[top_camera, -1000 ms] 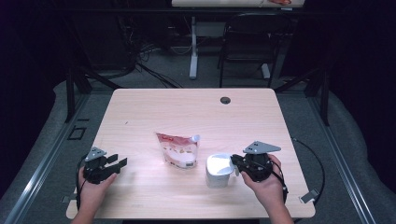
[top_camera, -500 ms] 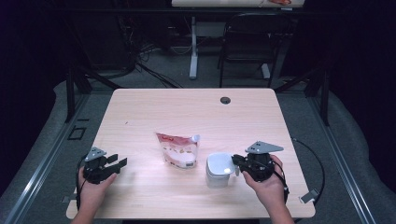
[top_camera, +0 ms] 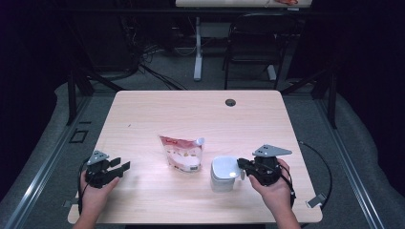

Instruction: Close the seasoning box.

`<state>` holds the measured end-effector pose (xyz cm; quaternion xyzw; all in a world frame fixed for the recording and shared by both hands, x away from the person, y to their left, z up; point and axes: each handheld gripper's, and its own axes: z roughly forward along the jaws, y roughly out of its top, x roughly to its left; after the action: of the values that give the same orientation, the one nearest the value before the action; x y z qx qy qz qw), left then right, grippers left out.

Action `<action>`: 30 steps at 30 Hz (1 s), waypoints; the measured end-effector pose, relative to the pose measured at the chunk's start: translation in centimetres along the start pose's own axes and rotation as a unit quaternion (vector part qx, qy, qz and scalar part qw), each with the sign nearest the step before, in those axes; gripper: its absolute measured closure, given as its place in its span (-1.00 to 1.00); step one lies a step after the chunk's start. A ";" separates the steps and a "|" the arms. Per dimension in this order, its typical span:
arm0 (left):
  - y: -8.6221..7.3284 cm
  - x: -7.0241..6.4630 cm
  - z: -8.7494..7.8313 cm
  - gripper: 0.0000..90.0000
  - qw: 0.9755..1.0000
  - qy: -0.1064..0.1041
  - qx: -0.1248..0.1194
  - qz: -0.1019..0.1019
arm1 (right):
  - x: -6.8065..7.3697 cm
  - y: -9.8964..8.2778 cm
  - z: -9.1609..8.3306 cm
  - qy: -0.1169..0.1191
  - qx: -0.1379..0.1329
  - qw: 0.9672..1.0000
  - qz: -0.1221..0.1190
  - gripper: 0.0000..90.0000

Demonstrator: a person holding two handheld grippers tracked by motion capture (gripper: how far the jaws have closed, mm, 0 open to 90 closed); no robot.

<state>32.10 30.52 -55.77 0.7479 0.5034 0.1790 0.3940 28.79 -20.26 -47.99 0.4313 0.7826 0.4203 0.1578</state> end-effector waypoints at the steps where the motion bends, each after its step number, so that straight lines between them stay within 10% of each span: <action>1: 0.0 0.0 0.1 0.13 1.000 0.002 -0.007 -0.002 | 0.0 0.0 0.0 0.000 0.000 1.000 0.001 0.91; 30: -0.1 0.0 0.1 0.13 1.000 0.002 -0.006 -0.002 | -0.5 -0.4 0.0 0.014 -0.009 1.000 0.022 0.93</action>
<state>32.12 30.49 -55.87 0.7444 0.5043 0.1829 0.3976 28.86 -20.78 -48.33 0.4406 0.7714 0.4367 0.1415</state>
